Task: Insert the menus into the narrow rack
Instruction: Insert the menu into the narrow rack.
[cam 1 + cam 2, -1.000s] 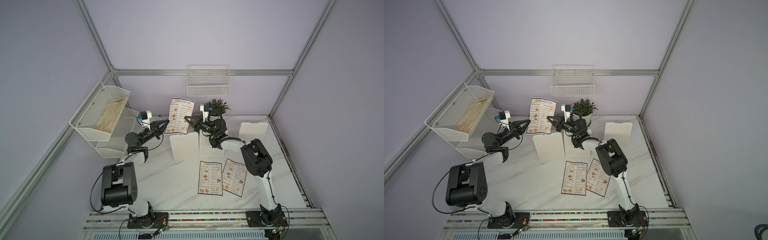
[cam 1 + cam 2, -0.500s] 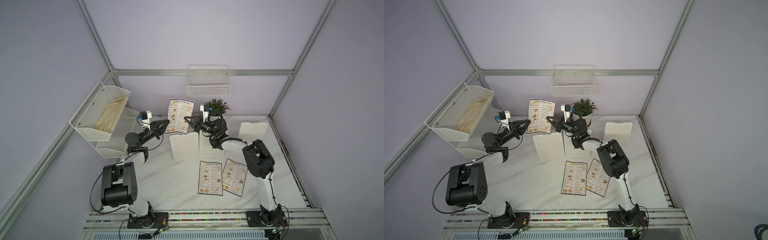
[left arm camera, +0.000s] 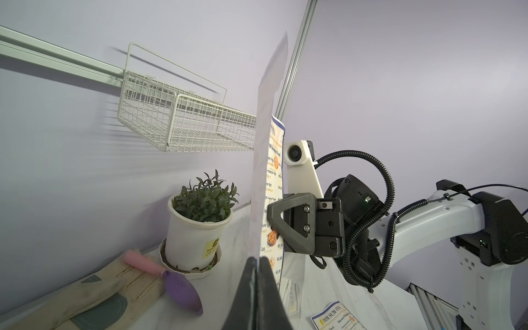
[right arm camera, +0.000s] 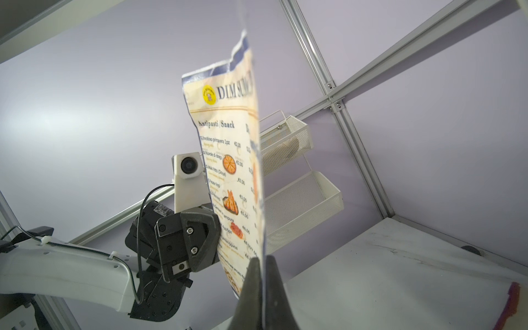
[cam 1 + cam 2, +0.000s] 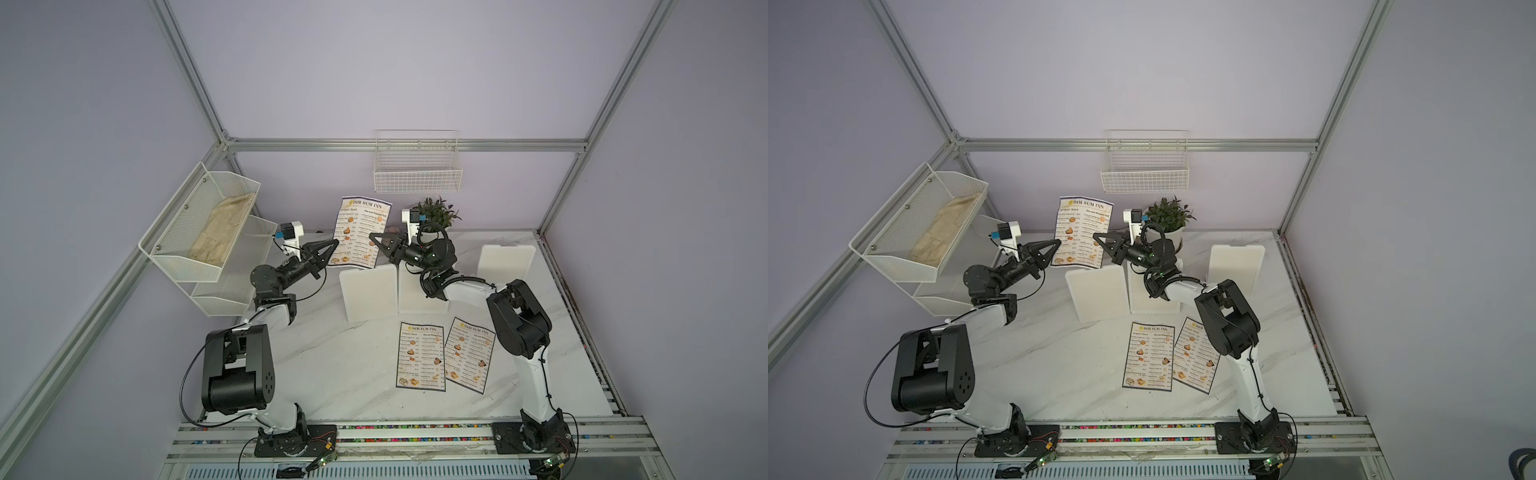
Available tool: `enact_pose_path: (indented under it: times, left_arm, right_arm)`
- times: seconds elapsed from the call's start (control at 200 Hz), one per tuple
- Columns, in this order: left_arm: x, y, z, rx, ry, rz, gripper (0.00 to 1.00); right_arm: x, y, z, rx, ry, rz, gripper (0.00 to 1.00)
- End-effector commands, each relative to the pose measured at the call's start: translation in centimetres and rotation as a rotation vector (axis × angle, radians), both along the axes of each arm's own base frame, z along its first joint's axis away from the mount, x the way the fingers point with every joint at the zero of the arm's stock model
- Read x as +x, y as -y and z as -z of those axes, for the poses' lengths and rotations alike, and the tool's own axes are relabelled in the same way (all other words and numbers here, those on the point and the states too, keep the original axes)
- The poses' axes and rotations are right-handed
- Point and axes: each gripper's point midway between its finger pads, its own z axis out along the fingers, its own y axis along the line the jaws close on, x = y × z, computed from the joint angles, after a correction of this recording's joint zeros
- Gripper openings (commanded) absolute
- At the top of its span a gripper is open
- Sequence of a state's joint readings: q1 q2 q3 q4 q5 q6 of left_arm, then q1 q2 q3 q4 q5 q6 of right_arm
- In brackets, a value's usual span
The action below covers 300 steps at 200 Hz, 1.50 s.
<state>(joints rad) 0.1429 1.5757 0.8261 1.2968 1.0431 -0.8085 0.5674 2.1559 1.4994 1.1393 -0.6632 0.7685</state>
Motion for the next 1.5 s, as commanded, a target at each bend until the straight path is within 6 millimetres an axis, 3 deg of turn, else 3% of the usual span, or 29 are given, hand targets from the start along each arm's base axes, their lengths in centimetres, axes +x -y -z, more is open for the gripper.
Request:
enact_pose_path:
  times: [0.0,0.605,1.04,1.345,1.495]
  left_arm:
    - [-1.4,0.0,-1.2,0.009,0.061,-0.01,0.0]
    - [-1.7,0.1,-1.5,0.003,0.062,-0.009,0.0]
    - [-1.3,-0.1,-1.2,-0.005,0.056,-0.026,0.26]
    - [-1.1,-0.2,-1.0,-0.002,0.054,-0.024,0.21]
    - [-1.0,-0.1,-0.9,-0.002,0.05,-0.022,0.18]
  right_arm:
    - [-1.6,0.6,-2.6,0.05,0.044,-0.022,0.0]
    - [-1.8,0.8,-1.6,0.036,0.001,-0.021,0.0]
    - [-0.7,0.5,-1.7,0.025,-0.001,0.013,0.0]
    - [0.8,0.2,-2.3,0.003,-0.012,0.063,0.0]
    - [0.9,0.2,-1.5,-0.005,-0.028,0.069,0.0]
